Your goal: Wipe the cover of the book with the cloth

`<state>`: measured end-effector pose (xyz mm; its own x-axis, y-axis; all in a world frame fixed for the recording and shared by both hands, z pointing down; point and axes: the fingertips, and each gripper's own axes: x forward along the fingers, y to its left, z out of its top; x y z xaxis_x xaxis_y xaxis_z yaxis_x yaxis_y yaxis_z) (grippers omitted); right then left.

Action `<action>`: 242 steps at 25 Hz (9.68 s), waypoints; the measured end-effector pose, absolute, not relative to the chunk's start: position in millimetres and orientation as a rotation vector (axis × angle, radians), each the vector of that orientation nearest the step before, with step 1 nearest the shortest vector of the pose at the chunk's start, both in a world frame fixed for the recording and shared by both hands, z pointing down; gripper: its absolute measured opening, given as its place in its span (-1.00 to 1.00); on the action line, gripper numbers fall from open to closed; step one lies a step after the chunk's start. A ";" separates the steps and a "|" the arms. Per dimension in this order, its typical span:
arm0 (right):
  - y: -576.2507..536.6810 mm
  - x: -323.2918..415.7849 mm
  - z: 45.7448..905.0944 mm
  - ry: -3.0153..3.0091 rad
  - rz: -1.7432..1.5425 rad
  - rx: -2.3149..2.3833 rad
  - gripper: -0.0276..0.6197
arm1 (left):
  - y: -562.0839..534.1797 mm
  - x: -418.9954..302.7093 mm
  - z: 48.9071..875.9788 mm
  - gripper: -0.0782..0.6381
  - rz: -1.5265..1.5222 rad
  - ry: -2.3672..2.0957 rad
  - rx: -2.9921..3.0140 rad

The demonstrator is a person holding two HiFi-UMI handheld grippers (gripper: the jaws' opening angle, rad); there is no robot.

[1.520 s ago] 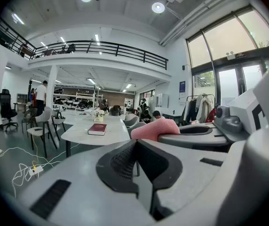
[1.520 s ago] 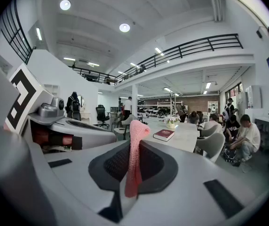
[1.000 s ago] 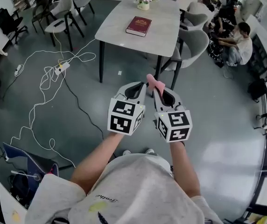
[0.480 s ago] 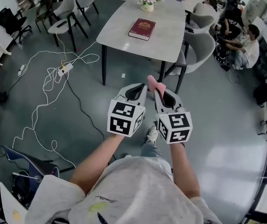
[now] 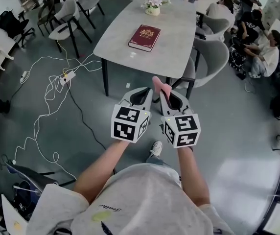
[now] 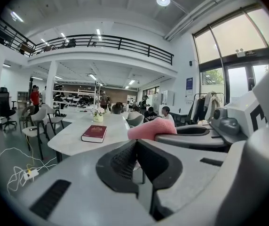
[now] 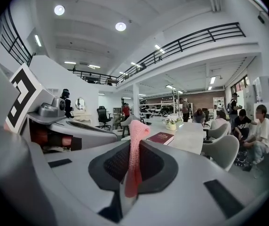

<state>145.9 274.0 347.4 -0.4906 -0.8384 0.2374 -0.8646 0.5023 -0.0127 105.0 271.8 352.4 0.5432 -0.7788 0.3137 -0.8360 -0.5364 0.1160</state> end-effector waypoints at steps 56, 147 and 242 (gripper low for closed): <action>-135.2 165.5 400.2 -2.370 0.158 1.313 -0.86 | -121.3 93.6 409.3 -0.76 0.360 -1.283 2.446; -229.0 89.6 561.0 -2.006 0.135 0.975 -0.86 | -204.8 22.3 491.4 -0.76 0.392 -1.122 2.354; -355.6 76.7 517.0 -1.941 -0.116 1.056 -0.86 | -258.1 15.7 508.6 -0.76 0.406 -1.083 2.339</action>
